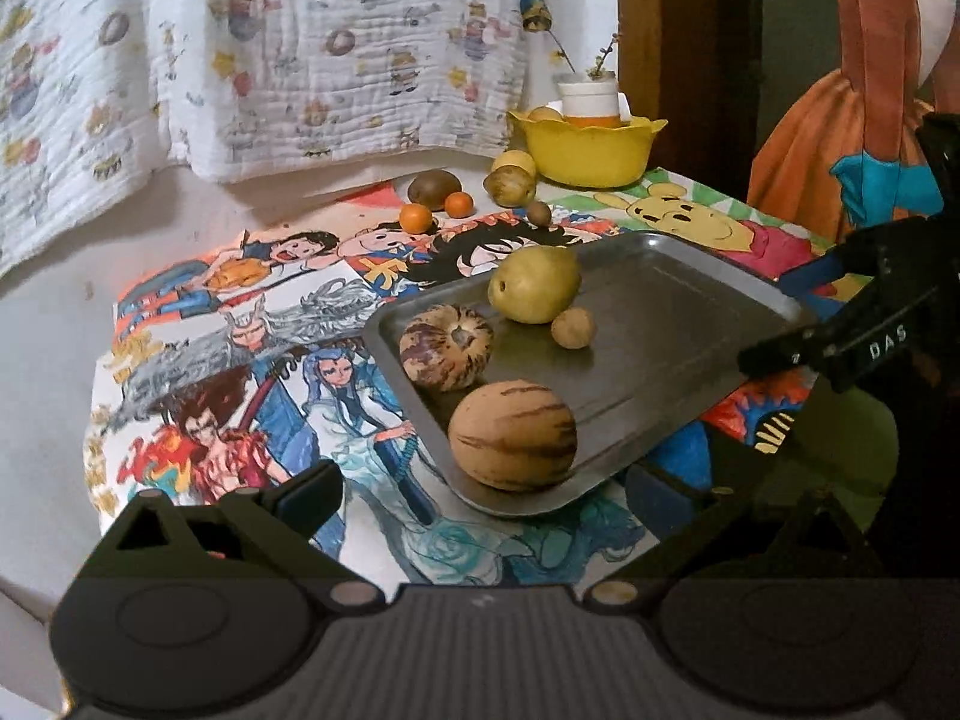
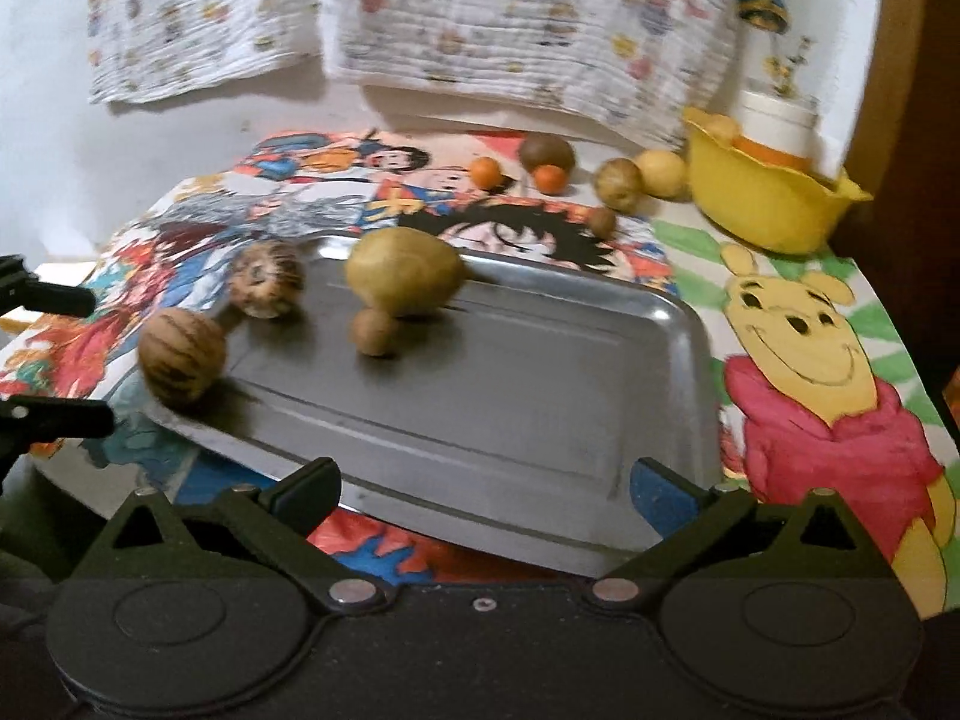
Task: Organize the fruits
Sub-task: 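Withdraw both tools from the tray toward the remaining fruits, then grasp the small brown fruit with the right tool while the left tool grasps a small orange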
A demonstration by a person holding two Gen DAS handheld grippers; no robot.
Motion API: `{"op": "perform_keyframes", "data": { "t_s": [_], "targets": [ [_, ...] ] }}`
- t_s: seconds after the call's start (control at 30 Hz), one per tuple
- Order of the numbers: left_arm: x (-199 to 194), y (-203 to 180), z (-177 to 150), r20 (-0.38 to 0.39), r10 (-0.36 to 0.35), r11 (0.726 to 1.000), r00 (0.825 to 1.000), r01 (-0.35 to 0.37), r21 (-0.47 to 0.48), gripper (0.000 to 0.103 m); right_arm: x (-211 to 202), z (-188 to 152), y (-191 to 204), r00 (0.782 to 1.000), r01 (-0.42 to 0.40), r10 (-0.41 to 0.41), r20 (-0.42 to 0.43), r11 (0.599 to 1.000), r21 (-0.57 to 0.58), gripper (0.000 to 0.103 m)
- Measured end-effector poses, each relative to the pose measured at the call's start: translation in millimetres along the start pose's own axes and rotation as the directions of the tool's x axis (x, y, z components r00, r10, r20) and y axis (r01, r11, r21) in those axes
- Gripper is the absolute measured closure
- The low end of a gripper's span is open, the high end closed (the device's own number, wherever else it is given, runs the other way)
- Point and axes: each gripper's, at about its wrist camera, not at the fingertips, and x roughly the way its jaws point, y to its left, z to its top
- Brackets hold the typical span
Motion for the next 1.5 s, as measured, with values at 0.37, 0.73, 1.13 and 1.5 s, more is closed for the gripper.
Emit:
{"op": "perform_keyframes", "data": {
  "t_s": [0.37, 0.73, 1.13, 1.5],
  "targets": [
    [1.6, 26.6, 19.8, 0.013, 0.051, 0.999, 0.999, -0.051, -0.006, 0.0, 9.4, 9.4, -17.2, 1.0, 0.029, -0.029, 0.003, 0.997, 0.066, 0.001],
    [25.1, 54.8, 51.6, 0.05, 0.073, 0.996, 0.996, -0.07, -0.061, 0.0, 23.0, 40.6, -26.3, 0.997, 0.025, -0.029, 0.07, 0.998, 0.052, 0.001],
    [87.9, 83.2, 87.4, 0.012, 0.072, 0.993, 0.997, -0.07, -0.096, 0.0, 65.6, 92.4, -42.6, 0.994, 0.018, -0.02, 0.111, 1.0, 0.018, 0.001],
    [152.1, 106.5, 131.4, -0.021, 0.074, 0.987, 0.997, -0.076, -0.142, 0.0, 109.9, 131.1, -58.8, 0.997, 0.011, -0.021, 0.073, 0.991, 0.134, 0.001]
  ]
}}
